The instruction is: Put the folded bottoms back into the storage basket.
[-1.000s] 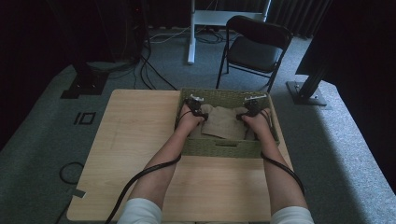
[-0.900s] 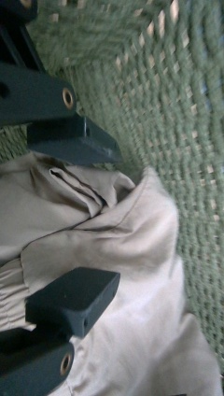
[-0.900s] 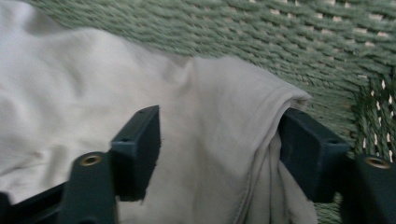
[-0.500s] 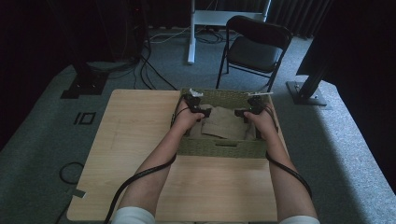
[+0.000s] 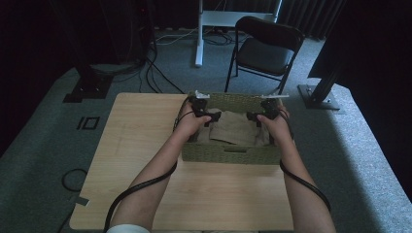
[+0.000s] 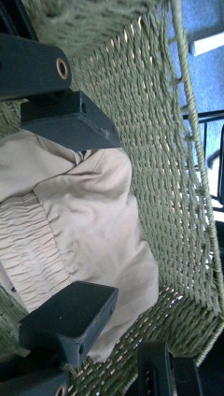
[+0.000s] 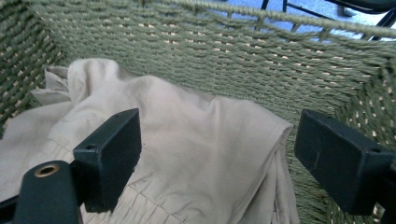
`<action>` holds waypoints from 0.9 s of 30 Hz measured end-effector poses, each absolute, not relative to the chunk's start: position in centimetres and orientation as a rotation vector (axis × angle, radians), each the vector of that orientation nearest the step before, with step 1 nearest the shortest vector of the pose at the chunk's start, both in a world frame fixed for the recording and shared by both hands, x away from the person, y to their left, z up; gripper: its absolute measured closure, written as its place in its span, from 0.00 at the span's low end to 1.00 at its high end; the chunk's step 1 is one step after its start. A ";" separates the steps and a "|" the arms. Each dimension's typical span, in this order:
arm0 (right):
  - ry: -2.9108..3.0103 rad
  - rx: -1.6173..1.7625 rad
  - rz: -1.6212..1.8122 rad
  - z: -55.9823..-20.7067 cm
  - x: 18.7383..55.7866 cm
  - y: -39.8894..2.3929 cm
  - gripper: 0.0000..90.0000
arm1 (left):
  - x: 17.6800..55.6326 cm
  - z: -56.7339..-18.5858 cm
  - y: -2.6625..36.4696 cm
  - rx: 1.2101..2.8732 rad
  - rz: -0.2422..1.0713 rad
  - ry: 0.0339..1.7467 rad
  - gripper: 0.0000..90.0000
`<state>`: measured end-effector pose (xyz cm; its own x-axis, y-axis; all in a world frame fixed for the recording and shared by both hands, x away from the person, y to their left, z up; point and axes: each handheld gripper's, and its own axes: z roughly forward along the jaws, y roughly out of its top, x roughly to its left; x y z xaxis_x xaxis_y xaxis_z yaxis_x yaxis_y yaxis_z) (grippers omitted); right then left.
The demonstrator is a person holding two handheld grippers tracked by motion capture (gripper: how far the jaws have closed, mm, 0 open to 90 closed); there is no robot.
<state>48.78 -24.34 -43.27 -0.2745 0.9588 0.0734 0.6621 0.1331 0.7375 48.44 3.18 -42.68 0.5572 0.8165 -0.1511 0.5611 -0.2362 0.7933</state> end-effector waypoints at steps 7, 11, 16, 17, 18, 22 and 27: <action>1.989 1.546 0.959 -43.0 47.7 -24.2 0.16 | 47.3 -41.8 3.8 1.911 0.364 1.090 0.28; 1.994 1.521 0.957 -42.7 47.1 -23.9 0.16 | 46.6 -41.4 4.1 1.903 0.360 1.077 0.28; 2.010 1.481 0.974 -42.1 46.3 -23.5 0.16 | 45.3 -40.9 4.3 1.924 0.352 1.027 0.28; 2.007 1.487 0.992 -42.0 45.9 -23.4 0.16 | 45.1 -40.8 4.4 1.924 0.348 1.023 0.28; 2.011 1.483 0.999 -41.9 45.7 -23.4 0.16 | 44.9 -40.8 4.5 1.917 0.347 1.023 0.28; 2.002 1.473 1.038 -41.6 44.7 -23.6 0.16 | 44.1 -40.7 4.9 1.910 0.342 1.013 0.28; 2.027 1.442 1.036 -41.2 43.5 -23.9 0.16 | 43.1 -40.4 5.4 1.892 0.346 0.987 0.28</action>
<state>43.52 -23.90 -41.22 -0.3575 0.9316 0.0666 0.5996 0.1742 0.7811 43.05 5.37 -40.37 0.6357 0.7549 -0.1610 0.4893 -0.2328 0.8405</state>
